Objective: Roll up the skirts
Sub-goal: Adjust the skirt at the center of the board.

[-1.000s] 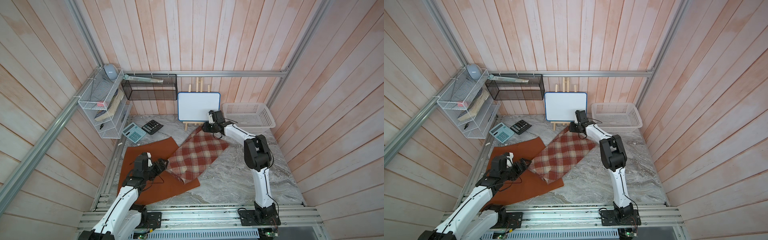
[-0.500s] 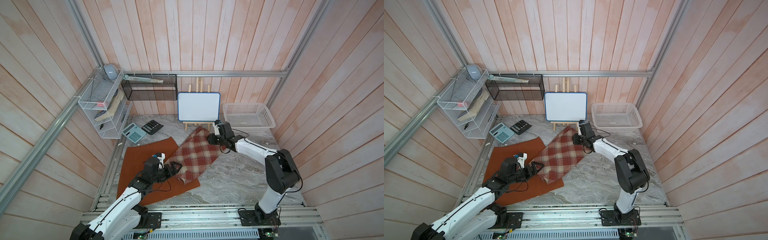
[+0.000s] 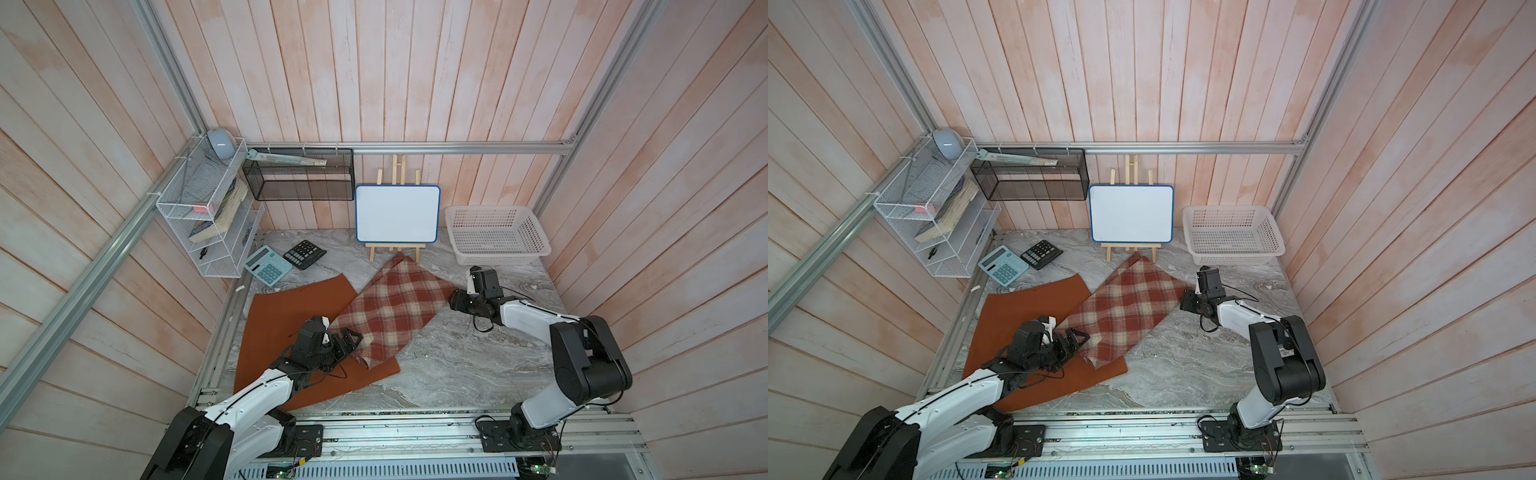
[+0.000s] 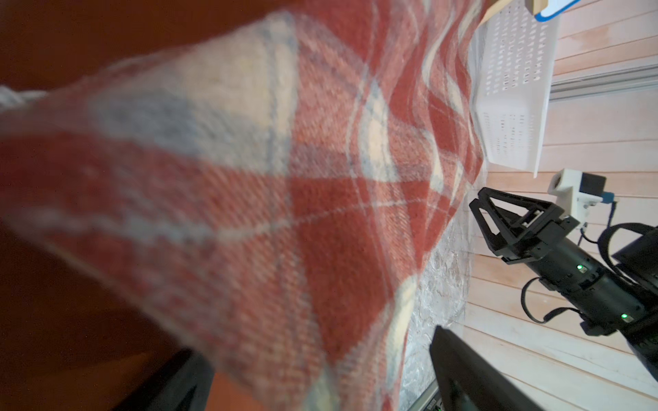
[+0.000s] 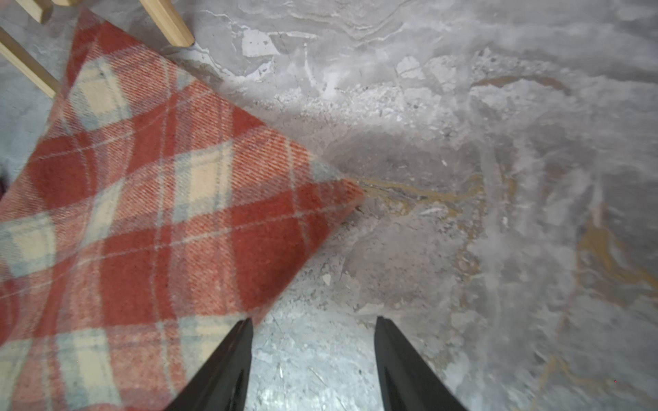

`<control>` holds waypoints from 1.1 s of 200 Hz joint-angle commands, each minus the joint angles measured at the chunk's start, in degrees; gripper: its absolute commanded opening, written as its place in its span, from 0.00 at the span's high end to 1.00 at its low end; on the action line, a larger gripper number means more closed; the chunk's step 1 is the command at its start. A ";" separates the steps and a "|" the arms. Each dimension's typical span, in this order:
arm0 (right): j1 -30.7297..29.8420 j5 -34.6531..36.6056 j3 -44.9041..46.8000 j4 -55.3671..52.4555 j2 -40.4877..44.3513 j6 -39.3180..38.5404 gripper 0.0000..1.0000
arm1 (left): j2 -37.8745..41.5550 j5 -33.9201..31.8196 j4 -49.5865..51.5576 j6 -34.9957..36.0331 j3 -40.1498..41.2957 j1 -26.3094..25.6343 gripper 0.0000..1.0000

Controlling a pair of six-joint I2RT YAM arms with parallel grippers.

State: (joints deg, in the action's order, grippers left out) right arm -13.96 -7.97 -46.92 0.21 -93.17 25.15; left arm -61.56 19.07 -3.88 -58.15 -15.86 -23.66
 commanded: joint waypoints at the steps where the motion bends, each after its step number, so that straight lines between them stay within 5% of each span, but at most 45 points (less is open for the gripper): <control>1: 1.19 -7.67 -1.24 6.49 -4.30 -0.59 0.40 | -1.65 0.01 -3.08 0.29 -0.29 0.50 0.00; 59: 1.46 -13.59 -3.61 13.37 -11.83 2.55 0.43 | -0.79 -0.38 -0.91 1.75 -1.41 1.57 0.00; 114: 1.39 -16.10 -0.28 19.71 -10.80 5.73 0.94 | -0.54 0.49 0.52 2.86 -3.16 2.06 0.00; 155: 0.23 -10.81 5.08 20.46 -1.16 6.83 1.00 | 0.59 0.78 1.37 4.09 -3.46 2.17 0.01; 220: -2.74 12.14 17.36 -3.92 31.35 14.44 1.00 | 4.24 -0.64 5.90 7.29 -5.64 1.97 0.00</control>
State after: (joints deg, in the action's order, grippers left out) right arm -16.95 -7.31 -34.54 9.34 -72.49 34.79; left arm -58.72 19.18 -0.51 -53.58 -19.49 -21.76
